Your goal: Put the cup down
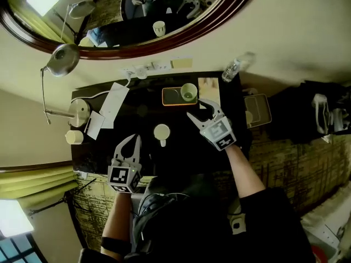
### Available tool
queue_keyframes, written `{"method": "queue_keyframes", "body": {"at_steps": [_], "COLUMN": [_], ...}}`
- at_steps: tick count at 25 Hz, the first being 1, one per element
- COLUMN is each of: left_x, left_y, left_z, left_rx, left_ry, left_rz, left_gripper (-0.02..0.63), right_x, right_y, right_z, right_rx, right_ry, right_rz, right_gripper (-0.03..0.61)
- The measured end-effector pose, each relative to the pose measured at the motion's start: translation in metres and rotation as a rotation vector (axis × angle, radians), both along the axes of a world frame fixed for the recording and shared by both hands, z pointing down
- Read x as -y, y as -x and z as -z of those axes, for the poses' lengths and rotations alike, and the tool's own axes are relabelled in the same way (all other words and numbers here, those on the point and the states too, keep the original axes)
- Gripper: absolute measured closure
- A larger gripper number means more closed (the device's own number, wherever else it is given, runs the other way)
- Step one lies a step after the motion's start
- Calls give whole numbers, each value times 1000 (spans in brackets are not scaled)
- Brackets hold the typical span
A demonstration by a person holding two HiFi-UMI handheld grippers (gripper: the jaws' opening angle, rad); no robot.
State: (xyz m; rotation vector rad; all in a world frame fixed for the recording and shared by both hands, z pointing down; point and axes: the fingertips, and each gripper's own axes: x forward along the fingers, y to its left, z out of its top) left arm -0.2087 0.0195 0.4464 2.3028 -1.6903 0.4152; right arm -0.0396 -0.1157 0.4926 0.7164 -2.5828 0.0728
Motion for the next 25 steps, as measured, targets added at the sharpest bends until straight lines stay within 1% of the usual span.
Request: {"method": "queue_keyframes", "body": {"at_steps": [5,10,12,14,17,22,25], "left_x": [1,2,3,9,12,8,6], "left_y": [13,15,18,25,30,33,31], "left_z": [-3,-4,-4,-1,1,-3,-8], "left_rx": [-19,-63,-63,-54,-57,-65,-75], "left_ry": [4,-3,0,-7,-16,-7,19], "left_rz": [-25,-46,-62,-75,-80,-73,-72], "left_gripper": [627,627,627,627,627,627,627], "right_x": [-25,-50,-59,-60,-64,-77,-78], "right_y": [-21,-47,-58,-66,-73,-76,-76], "right_z": [3,16,18,18,14,8,10], "right_rx": [-13,2,21,61,98,67,67], "right_ry": [50,82,106,125,140,152,157], "right_rz": [-124,-236,-294,-340,-369,-373,-365], "right_gripper": [402,489,531,567,568,568,568]}}
